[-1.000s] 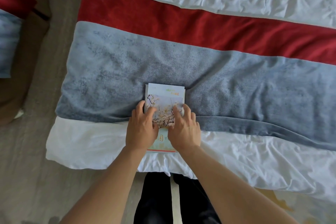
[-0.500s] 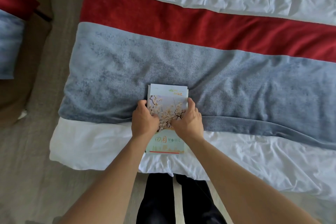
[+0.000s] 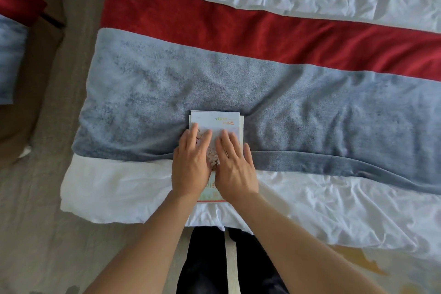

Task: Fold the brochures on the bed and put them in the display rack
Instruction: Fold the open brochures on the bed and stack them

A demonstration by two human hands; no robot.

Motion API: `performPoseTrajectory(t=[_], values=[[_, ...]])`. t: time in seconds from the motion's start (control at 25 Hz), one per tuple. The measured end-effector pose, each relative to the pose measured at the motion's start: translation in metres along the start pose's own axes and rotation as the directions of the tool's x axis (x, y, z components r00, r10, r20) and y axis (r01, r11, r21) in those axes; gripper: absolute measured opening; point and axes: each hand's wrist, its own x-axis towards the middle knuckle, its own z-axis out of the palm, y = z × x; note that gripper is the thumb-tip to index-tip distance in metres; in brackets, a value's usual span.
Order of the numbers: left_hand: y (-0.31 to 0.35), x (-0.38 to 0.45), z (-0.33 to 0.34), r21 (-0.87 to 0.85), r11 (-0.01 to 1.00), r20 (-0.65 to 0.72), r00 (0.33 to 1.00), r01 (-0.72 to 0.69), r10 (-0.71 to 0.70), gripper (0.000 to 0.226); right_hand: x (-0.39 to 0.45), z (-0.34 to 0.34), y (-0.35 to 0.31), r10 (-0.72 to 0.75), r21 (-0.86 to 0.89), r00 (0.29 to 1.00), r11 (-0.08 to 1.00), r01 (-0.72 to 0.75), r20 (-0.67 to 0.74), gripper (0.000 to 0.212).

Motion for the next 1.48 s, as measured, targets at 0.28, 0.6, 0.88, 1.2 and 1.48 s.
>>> performPoseTrajectory(t=[0.28,0.6,0.88,1.2,1.48], values=[[-0.007,0.023,-0.003,0.065,0.994,0.139,0.987,-0.086,0.076,0.061,0.020,-0.004,0.003,0.007,-0.041,0.997,0.999,-0.004,0.074,0.068],[-0.002,0.020,-0.008,-0.346,0.809,0.162,0.880,0.475,-0.447,0.047,0.023,-0.019,0.011,0.440,0.322,0.896,0.841,-0.435,0.063,0.072],[0.004,0.019,-0.023,-0.492,0.779,0.120,0.917,0.388,-0.381,0.043,0.031,-0.035,0.010,0.500,0.588,0.860,0.667,-0.457,0.101,0.045],[0.034,0.040,-0.064,-0.548,0.835,-0.298,0.921,0.049,-0.250,0.036,0.044,-0.096,-0.008,0.415,0.656,0.865,0.741,-0.143,-0.281,0.046],[0.027,0.031,-0.052,-0.527,0.848,-0.265,0.936,0.060,-0.231,0.023,0.036,-0.083,0.003,0.402,0.624,0.885,0.760,-0.180,-0.233,0.034]])
